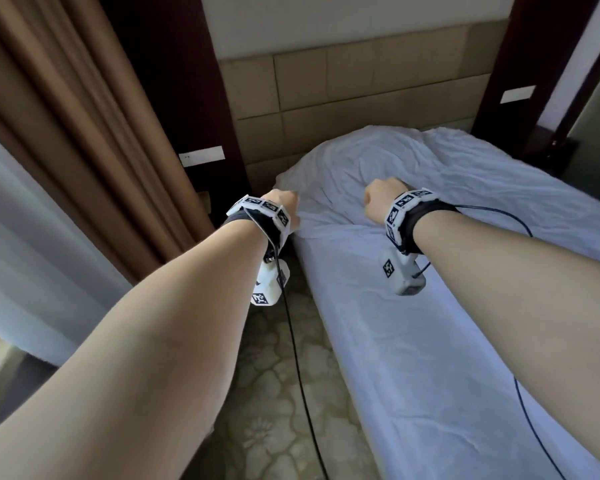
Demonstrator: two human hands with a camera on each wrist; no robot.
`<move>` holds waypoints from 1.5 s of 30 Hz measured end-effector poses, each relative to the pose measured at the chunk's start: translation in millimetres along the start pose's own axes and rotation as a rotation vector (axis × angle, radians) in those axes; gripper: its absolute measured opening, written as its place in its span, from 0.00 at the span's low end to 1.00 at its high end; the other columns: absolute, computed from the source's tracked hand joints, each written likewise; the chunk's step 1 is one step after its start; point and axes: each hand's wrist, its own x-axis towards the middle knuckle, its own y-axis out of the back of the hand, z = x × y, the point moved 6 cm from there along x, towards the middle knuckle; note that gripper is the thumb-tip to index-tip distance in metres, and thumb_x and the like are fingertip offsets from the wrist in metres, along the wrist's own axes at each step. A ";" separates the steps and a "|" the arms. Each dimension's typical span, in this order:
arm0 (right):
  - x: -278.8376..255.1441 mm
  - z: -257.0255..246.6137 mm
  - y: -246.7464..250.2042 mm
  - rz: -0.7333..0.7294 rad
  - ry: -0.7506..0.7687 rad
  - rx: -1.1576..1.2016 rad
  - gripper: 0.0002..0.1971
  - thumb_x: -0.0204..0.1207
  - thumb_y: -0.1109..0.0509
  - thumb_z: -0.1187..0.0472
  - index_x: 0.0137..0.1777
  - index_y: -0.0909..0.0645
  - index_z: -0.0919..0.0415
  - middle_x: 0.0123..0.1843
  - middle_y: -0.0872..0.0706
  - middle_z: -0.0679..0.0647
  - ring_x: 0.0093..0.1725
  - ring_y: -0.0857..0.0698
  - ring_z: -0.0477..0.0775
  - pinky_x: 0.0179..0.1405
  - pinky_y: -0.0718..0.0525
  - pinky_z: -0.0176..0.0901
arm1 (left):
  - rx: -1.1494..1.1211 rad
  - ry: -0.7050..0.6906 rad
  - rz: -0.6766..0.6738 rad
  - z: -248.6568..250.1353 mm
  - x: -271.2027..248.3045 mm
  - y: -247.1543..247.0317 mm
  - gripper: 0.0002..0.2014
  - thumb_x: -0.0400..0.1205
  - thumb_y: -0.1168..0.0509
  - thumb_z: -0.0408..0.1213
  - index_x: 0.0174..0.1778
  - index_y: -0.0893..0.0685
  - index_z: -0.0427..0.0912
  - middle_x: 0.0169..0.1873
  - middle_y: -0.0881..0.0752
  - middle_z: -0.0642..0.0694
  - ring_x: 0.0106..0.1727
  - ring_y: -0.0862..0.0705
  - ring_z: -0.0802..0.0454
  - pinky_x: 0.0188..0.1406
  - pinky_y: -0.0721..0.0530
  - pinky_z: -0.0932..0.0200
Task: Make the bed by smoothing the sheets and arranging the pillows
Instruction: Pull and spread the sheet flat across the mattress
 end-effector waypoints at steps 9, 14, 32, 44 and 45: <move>223.0 69.1 -113.4 -0.080 -0.135 0.038 0.18 0.77 0.36 0.65 0.66 0.19 0.63 0.61 0.16 0.66 0.58 0.16 0.67 0.56 0.15 0.51 | 0.076 -0.065 -0.160 -31.0 216.1 -96.8 0.17 0.80 0.36 0.39 0.66 0.21 0.43 0.60 0.16 0.41 0.59 0.16 0.41 0.54 0.19 0.52; 345.1 105.6 -170.5 -0.257 -0.184 0.037 0.17 0.78 0.35 0.62 0.65 0.21 0.66 0.62 0.18 0.67 0.59 0.17 0.67 0.53 0.14 0.51 | 0.041 -0.062 -0.271 -30.5 348.7 -134.9 0.21 0.83 0.37 0.37 0.73 0.25 0.40 0.67 0.20 0.38 0.66 0.20 0.40 0.62 0.23 0.51; 519.2 134.6 -489.4 -0.468 -0.218 -0.008 0.52 0.75 0.28 0.47 0.86 0.63 0.54 0.87 0.60 0.58 0.86 0.55 0.62 0.83 0.55 0.66 | 0.184 -0.438 -0.593 -15.1 576.5 -500.3 0.51 0.79 0.32 0.54 0.86 0.63 0.46 0.84 0.67 0.41 0.86 0.60 0.43 0.83 0.52 0.38; 549.2 95.2 -552.6 -0.585 -0.202 -0.011 0.33 0.79 0.55 0.60 0.86 0.50 0.56 0.87 0.54 0.63 0.85 0.48 0.68 0.82 0.56 0.67 | 0.220 -0.697 -0.660 -10.6 616.4 -583.5 0.52 0.78 0.32 0.47 0.85 0.65 0.44 0.85 0.65 0.41 0.86 0.59 0.42 0.81 0.51 0.31; 548.5 93.7 -551.4 -0.608 -0.210 0.004 0.33 0.77 0.59 0.60 0.86 0.47 0.56 0.87 0.52 0.62 0.85 0.47 0.67 0.83 0.56 0.66 | 0.217 -0.700 -0.669 -11.8 616.3 -583.5 0.50 0.79 0.33 0.46 0.85 0.65 0.44 0.85 0.65 0.42 0.86 0.58 0.43 0.81 0.51 0.31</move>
